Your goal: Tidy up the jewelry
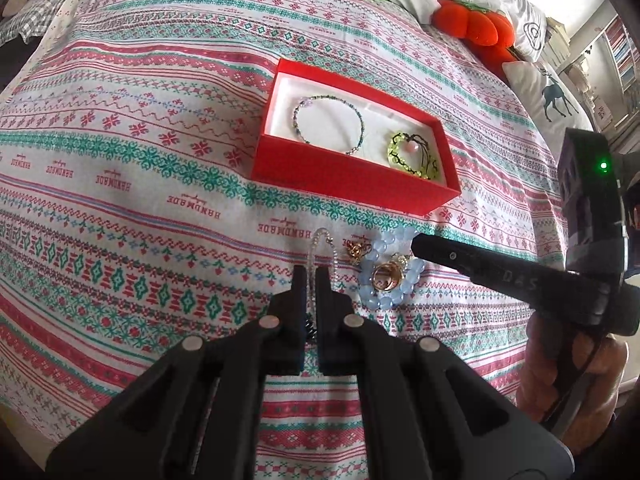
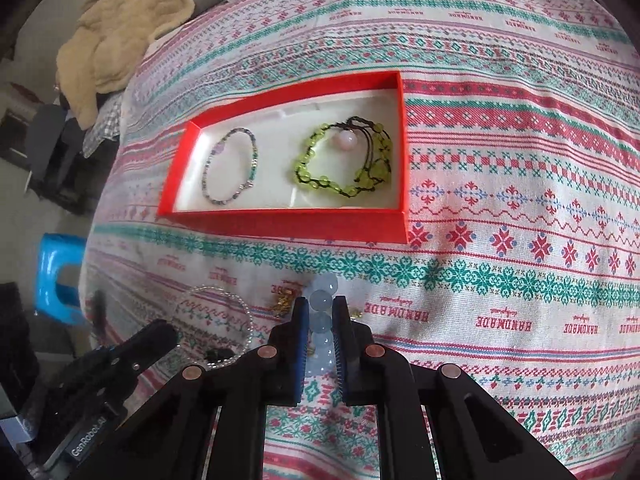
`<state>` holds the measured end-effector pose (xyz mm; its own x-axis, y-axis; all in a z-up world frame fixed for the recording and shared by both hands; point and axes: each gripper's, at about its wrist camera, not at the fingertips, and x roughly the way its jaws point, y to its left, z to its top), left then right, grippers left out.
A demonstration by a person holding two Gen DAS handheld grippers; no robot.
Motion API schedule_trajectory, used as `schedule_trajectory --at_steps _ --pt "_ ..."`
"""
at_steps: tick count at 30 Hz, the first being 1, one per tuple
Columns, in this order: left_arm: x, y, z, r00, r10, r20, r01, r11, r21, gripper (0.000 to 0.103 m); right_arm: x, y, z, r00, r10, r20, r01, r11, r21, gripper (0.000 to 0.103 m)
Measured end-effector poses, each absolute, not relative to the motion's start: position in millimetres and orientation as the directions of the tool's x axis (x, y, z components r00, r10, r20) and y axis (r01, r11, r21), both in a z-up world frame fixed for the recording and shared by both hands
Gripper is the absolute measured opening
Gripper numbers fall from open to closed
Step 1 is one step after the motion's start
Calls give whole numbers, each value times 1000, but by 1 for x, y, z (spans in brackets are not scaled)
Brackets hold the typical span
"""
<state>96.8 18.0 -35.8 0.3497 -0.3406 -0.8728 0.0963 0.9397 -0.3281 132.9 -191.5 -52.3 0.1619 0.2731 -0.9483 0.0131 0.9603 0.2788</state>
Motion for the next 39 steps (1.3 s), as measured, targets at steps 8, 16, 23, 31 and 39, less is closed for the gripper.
schedule_trajectory --at_steps 8,16,23,31,39 --pt "90 19 -22 371 -357 -857 116 934 -339 5 120 -180 -11 213 362 -907 -79 932 353 12" --pt "87 19 -5 410 -358 -839 148 934 -326 5 113 -178 14 277 340 -899 -144 940 311 12" --pt "94 14 7 437 -360 -824 150 933 -328 5 116 -187 24 309 340 -888 -141 940 311 12" --pt "110 10 24 471 -378 -797 133 924 -360 5 123 -198 37 359 344 -868 -121 939 322 12" --pt "133 4 30 492 -409 -768 105 904 -415 5 131 -224 45 421 333 -844 -57 938 342 12"
